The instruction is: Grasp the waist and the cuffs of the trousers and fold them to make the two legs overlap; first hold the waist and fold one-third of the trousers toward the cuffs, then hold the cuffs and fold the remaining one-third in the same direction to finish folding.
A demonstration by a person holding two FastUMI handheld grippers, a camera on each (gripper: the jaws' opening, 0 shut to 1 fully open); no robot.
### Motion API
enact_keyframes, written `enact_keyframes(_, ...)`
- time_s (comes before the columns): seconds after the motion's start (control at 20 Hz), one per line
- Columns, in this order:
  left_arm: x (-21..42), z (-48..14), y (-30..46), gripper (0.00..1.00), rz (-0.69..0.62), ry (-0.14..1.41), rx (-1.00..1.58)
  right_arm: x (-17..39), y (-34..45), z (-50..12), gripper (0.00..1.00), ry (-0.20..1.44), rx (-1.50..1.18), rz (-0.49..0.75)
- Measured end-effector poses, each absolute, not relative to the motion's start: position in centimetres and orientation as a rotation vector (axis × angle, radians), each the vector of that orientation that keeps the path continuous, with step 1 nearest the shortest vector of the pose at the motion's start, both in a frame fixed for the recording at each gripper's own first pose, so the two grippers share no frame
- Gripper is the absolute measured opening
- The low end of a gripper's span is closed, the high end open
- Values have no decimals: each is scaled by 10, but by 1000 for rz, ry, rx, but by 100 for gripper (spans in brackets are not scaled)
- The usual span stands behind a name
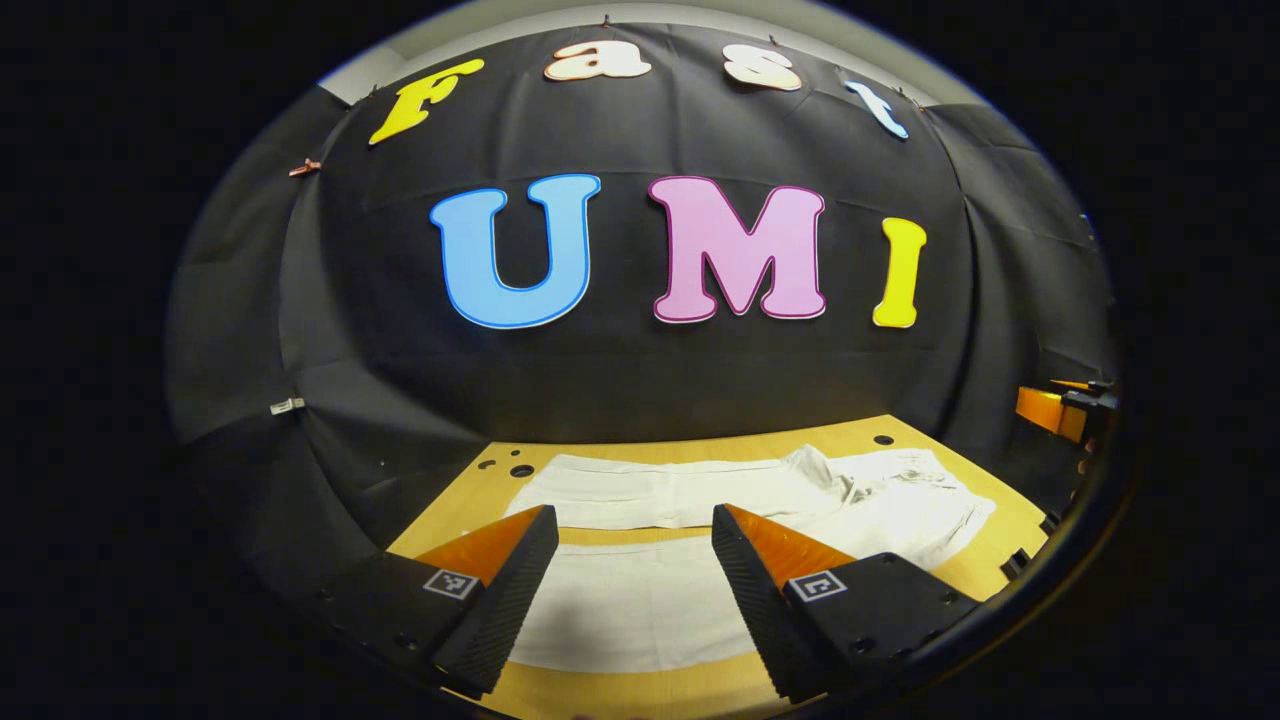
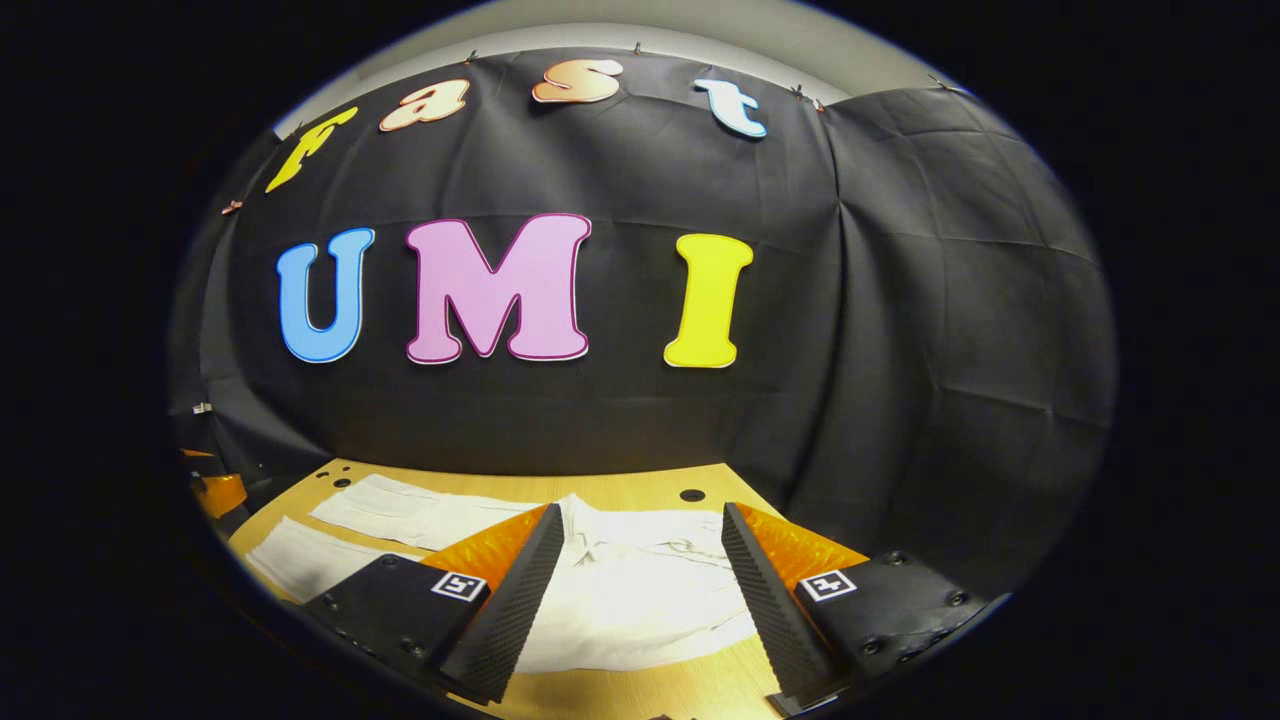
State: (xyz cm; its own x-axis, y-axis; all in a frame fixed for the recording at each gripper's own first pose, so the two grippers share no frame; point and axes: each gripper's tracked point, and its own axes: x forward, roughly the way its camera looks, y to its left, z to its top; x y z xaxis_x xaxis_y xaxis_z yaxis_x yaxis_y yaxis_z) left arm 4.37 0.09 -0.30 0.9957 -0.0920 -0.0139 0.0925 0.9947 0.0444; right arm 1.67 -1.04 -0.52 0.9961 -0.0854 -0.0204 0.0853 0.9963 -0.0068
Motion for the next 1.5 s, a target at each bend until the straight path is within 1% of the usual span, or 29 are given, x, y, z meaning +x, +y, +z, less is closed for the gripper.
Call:
enact_keyframes(0.2,45,-6,-4,96,-84,3,48,22,-19,-12,97,18,-31,-78)
enact_keyframes(0.35,44,-13,-8,96,-86,8,45,28,-23,-25,97,52,-38,-53)
enact_keyframes(0.5,42,-16,-7,96,-75,15,48,34,-36,-28,98,55,-55,-71)
enact_keyframes(0.7,40,-24,3,96,-47,28,29,45,-56,-36,97,74,-143,-75)
enact_keyframes(0.85,39,-34,17,96,-9,50,17,54,-66,-41,97,85,-239,-44)
enact_keyframes(1.0,38,-47,30,96,20,78,10,67,-73,-50,97,94,-398,18)
enact_keyframes(1.15,36,-68,44,96,54,121,13,79,-79,-67,97,122,-560,111)
enact_keyframes(1.35,31,-93,61,96,100,175,31,90,-93,-117,97,236,-750,264)
enact_keyframes(1.5,21,-110,73,96,137,211,47,83,-104,-156,97,322,-872,374)
